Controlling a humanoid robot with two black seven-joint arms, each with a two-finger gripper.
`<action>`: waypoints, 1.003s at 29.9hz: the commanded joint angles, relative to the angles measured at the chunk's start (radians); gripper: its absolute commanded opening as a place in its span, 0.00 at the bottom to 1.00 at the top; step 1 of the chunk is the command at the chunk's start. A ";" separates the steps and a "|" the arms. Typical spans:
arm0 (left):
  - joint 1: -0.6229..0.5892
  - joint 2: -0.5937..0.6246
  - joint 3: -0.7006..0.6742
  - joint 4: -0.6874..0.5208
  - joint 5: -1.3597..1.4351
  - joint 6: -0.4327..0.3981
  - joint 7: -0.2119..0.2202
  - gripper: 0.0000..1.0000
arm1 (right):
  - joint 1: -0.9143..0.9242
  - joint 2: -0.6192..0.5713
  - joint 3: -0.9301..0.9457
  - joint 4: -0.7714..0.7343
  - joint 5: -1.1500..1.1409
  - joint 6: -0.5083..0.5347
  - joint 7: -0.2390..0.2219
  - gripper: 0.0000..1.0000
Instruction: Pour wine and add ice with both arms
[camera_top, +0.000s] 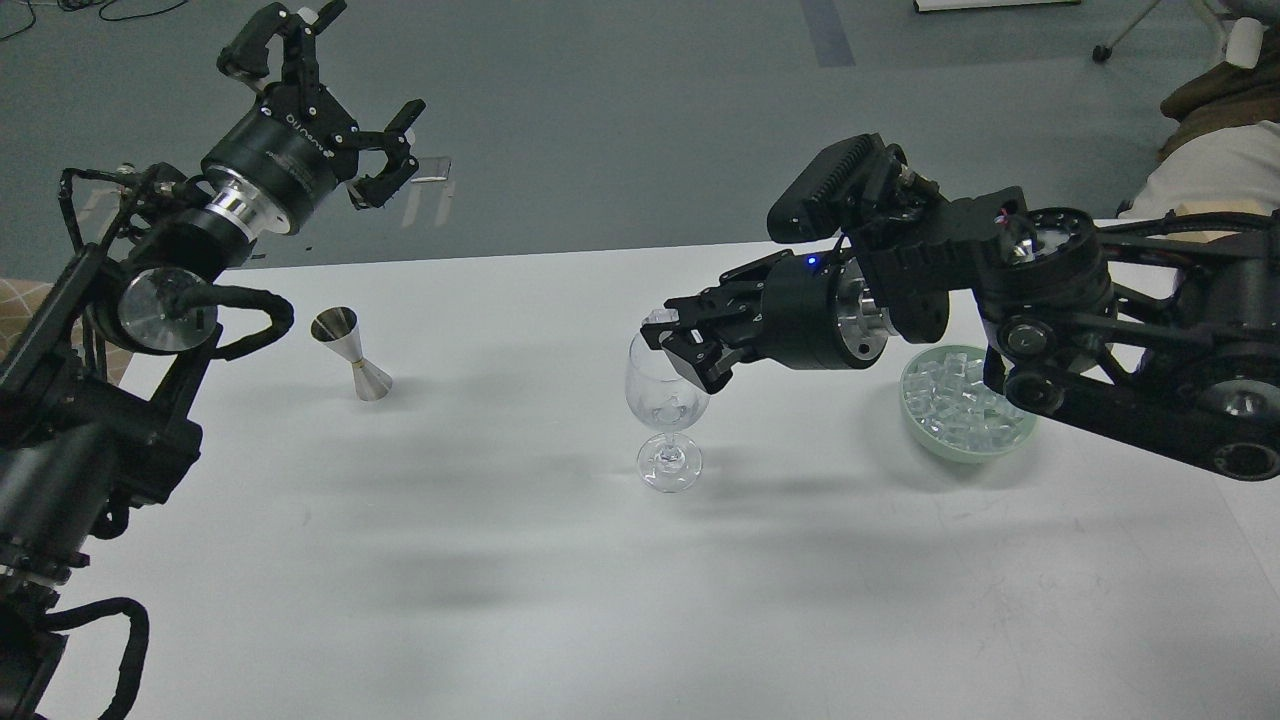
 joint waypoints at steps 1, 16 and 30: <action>0.000 0.000 0.000 0.000 0.000 0.000 0.000 0.98 | -0.001 0.000 0.000 0.002 -0.001 0.000 0.000 0.06; -0.001 0.001 0.000 0.000 0.000 0.000 0.000 0.98 | 0.002 0.014 0.003 -0.003 -0.004 0.000 -0.003 0.72; -0.003 0.002 -0.002 0.001 -0.002 0.000 0.000 0.98 | -0.027 0.040 0.173 -0.018 0.010 0.000 0.008 0.99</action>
